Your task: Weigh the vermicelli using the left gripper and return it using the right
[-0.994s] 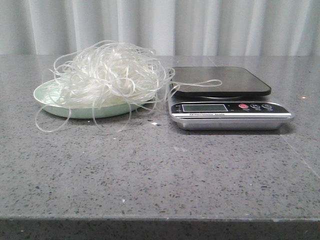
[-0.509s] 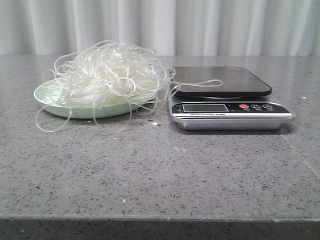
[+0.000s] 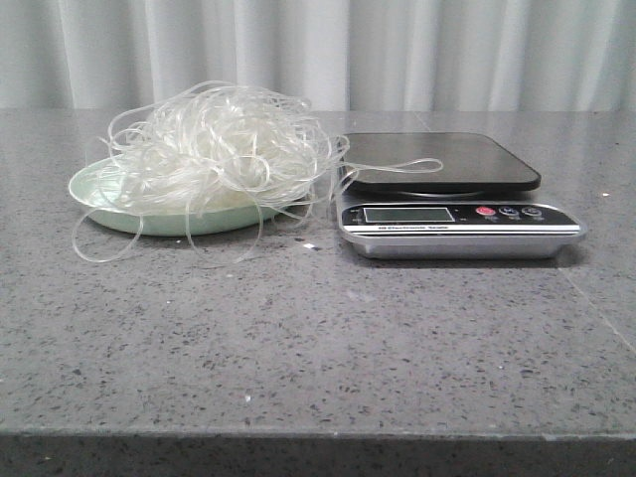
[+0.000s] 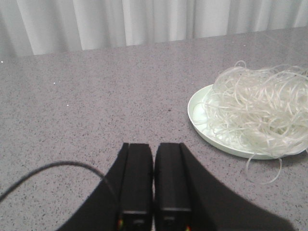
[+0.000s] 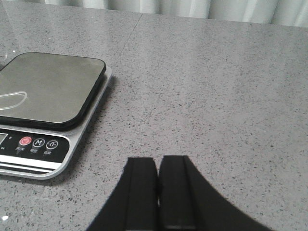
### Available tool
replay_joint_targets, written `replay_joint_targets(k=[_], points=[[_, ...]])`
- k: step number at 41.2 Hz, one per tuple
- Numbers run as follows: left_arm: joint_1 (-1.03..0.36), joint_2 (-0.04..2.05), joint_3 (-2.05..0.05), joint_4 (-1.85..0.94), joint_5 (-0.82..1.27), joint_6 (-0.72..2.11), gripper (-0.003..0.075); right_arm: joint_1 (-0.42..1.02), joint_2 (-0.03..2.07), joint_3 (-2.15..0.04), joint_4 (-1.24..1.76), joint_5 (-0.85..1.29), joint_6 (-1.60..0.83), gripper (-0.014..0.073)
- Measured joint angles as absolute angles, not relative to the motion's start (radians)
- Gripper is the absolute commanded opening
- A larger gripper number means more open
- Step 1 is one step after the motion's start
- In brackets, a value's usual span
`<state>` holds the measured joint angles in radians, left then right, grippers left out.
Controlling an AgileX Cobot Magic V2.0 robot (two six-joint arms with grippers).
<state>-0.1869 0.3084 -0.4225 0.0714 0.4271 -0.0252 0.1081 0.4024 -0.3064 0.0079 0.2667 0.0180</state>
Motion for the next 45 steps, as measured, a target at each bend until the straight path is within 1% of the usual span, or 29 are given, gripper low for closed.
replay_joint_targets(k=[3, 8, 12, 16, 21, 24, 30, 45], points=[[-0.162, 0.308, -0.392, 0.067, 0.376, -0.019, 0.0137, 0.108, 0.402, -0.306, 0.008, 0.267, 0.018, 0.0150], [-0.086, 0.276, -0.293, 0.054, 0.221, 0.010, 0.0137, 0.108, 0.402, -0.306, 0.008, 0.267, 0.018, 0.0150], [-0.028, 0.210, -0.197, 0.052, 0.127, 0.014, 0.0137, 0.108, 0.402, -0.306, 0.008, 0.267, 0.018, 0.0150], [0.011, 0.139, -0.106, 0.049, 0.088, 0.017, 0.0137, 0.108, 0.402, -0.306, 0.008, 0.267, 0.018, 0.0150], [0.033, 0.033, 0.000, 0.048, 0.074, 0.019, 0.0137, 0.108, 0.402, -0.306, 0.008, 0.267, 0.018, 0.0150], [0.035, -0.002, 0.003, 0.048, 0.125, 0.020, 0.0137, 0.108, 0.402, -0.305, 0.008, 0.267, 0.018, 0.0150], [0.035, -0.004, 0.003, 0.048, 0.168, 0.021, 0.0137, 0.108, 0.402, -0.305, 0.008, 0.265, 0.018, 0.0150], [0.035, -0.004, 0.003, 0.048, 0.168, 0.026, 0.0137, 0.108, 0.402, -0.304, 0.008, 0.265, 0.018, 0.0150]])
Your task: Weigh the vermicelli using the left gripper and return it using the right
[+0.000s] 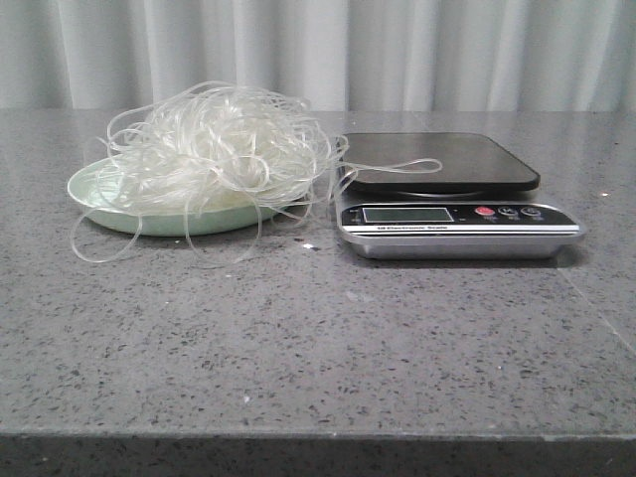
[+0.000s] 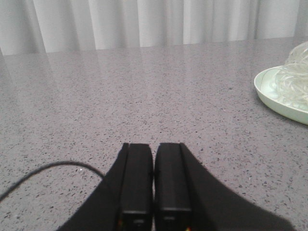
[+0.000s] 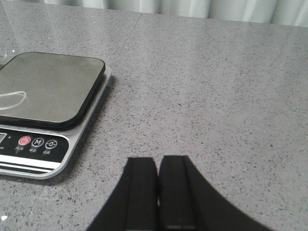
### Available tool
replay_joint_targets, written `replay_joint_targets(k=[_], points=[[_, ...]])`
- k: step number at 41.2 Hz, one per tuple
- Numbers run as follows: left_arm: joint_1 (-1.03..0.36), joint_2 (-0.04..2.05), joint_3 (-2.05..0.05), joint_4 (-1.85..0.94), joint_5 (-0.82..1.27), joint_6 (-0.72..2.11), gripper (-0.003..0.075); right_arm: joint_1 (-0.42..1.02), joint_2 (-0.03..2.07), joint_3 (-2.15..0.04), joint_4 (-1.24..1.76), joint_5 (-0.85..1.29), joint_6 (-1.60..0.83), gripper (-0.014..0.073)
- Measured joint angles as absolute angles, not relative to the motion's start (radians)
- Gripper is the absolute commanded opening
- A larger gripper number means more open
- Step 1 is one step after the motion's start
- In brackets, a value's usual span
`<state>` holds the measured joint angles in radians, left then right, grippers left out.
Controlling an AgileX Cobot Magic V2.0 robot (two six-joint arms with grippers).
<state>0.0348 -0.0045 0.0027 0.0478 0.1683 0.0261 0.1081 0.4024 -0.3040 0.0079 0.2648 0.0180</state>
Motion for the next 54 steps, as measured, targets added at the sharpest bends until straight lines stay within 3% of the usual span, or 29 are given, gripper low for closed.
replay_joint_targets(k=[31, 54], points=[[0.035, -0.004, 0.003, 0.048, 0.168, 0.028, 0.0137, 0.106, 0.392, -0.303, 0.008, 0.265, 0.018, 0.0150], [0.035, -0.004, 0.003, 0.048, 0.168, 0.028, 0.0137, 0.023, 0.010, 0.028, 0.019, 0.100, 0.018, 0.0150]])
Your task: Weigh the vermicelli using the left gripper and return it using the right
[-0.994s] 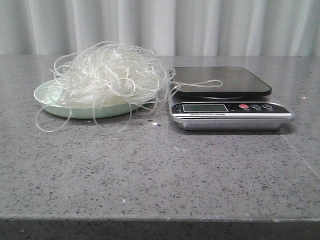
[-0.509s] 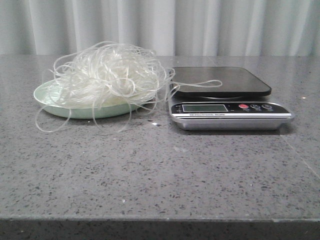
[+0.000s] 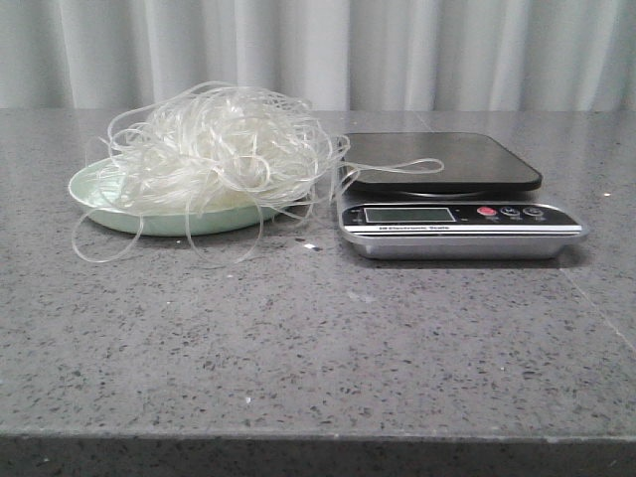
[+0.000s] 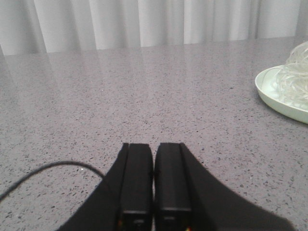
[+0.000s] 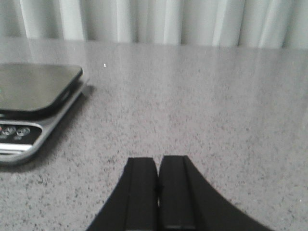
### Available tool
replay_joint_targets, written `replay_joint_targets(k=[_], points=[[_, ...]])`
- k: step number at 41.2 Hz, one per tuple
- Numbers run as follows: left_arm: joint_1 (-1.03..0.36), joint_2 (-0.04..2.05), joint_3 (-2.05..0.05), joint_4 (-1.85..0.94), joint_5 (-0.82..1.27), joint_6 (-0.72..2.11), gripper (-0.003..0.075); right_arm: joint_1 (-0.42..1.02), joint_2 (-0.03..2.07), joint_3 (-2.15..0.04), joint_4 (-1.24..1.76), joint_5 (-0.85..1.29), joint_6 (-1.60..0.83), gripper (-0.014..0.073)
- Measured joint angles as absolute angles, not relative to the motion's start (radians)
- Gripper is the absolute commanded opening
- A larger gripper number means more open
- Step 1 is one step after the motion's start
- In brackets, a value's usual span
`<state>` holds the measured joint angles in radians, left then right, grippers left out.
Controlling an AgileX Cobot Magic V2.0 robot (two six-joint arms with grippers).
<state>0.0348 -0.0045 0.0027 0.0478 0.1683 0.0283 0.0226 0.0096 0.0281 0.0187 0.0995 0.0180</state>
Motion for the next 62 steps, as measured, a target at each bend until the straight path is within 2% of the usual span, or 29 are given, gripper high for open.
replay_joint_targets(k=[62], points=[[0.035, -0.004, 0.003, 0.048, 0.166, 0.028, 0.0137, 0.020, -0.011, 0.028, 0.072, 0.100, 0.020, 0.0150]])
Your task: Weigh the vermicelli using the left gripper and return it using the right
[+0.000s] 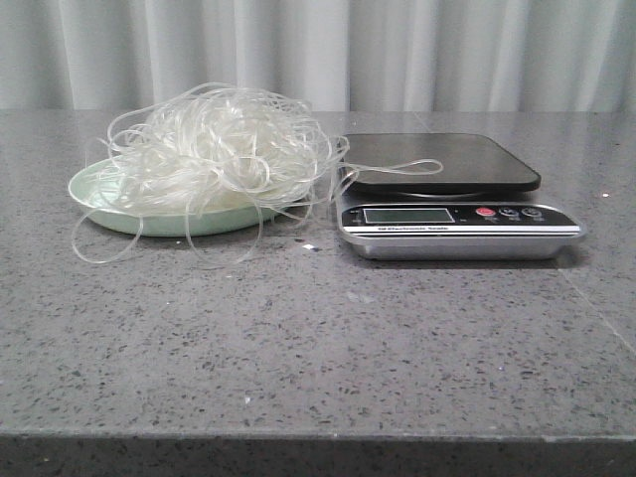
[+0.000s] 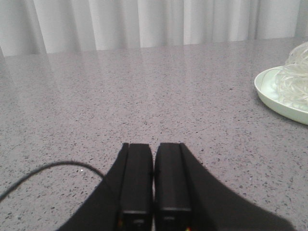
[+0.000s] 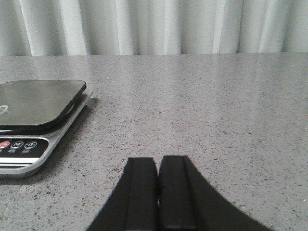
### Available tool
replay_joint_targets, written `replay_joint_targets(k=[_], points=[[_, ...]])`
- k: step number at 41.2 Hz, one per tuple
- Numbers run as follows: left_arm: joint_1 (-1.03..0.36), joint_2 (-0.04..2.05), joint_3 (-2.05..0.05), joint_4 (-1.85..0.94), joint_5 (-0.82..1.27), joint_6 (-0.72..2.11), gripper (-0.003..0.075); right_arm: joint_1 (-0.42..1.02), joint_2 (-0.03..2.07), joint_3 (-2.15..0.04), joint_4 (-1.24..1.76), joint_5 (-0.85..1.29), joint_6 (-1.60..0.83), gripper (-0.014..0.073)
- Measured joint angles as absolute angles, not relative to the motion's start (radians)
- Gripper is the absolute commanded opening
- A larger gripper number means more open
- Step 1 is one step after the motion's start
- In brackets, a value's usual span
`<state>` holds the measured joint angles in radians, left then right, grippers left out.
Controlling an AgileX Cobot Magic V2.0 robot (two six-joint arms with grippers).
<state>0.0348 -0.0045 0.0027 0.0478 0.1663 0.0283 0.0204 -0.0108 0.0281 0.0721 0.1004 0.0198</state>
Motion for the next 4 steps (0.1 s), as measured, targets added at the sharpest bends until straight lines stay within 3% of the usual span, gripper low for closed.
replay_joint_targets(k=[4], points=[[0.035, -0.004, 0.003, 0.048, 0.166, 0.028, 0.0137, 0.020, -0.011, 0.028, 0.072, 0.100, 0.020, 0.0150]])
